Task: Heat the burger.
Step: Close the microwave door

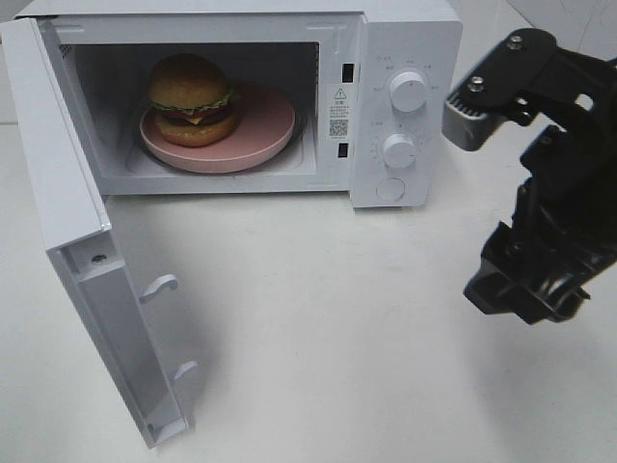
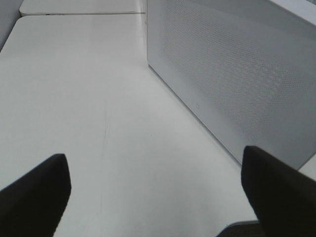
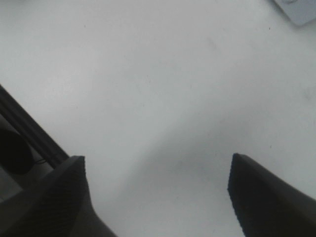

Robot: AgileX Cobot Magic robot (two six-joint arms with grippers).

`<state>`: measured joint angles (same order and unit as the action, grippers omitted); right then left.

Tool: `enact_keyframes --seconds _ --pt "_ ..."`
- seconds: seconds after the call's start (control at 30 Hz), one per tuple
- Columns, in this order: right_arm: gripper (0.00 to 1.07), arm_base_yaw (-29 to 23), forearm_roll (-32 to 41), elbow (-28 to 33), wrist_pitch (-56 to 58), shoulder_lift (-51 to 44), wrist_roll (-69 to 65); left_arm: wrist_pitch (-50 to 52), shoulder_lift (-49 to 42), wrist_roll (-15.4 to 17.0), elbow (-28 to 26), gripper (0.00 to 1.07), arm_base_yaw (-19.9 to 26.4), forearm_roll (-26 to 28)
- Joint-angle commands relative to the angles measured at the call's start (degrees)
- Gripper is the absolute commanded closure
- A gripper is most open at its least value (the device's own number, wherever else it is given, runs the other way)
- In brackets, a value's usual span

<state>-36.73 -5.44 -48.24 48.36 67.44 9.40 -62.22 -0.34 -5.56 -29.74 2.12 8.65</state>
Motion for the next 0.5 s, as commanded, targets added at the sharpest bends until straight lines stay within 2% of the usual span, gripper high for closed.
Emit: enact_keyframes --seconds 0.03,0.43,0.5 --pt "0.31 -0.17 -0.11 1.60 3.27 -2.81 -2.35 0.80 -0.97 0.17 0.11 0.18 -0.06 -0.17" --pt "0.31 -0.17 -0.46 6.82 7.22 -12.72 -6.82 0.80 -0.97 0.17 0.11 0.18 -0.06 -0.17" --pt "0.31 -0.17 -2.18 8.71 8.71 -16.73 -8.94 0.80 -0.97 0.17 0.11 0.18 -0.06 -0.17"
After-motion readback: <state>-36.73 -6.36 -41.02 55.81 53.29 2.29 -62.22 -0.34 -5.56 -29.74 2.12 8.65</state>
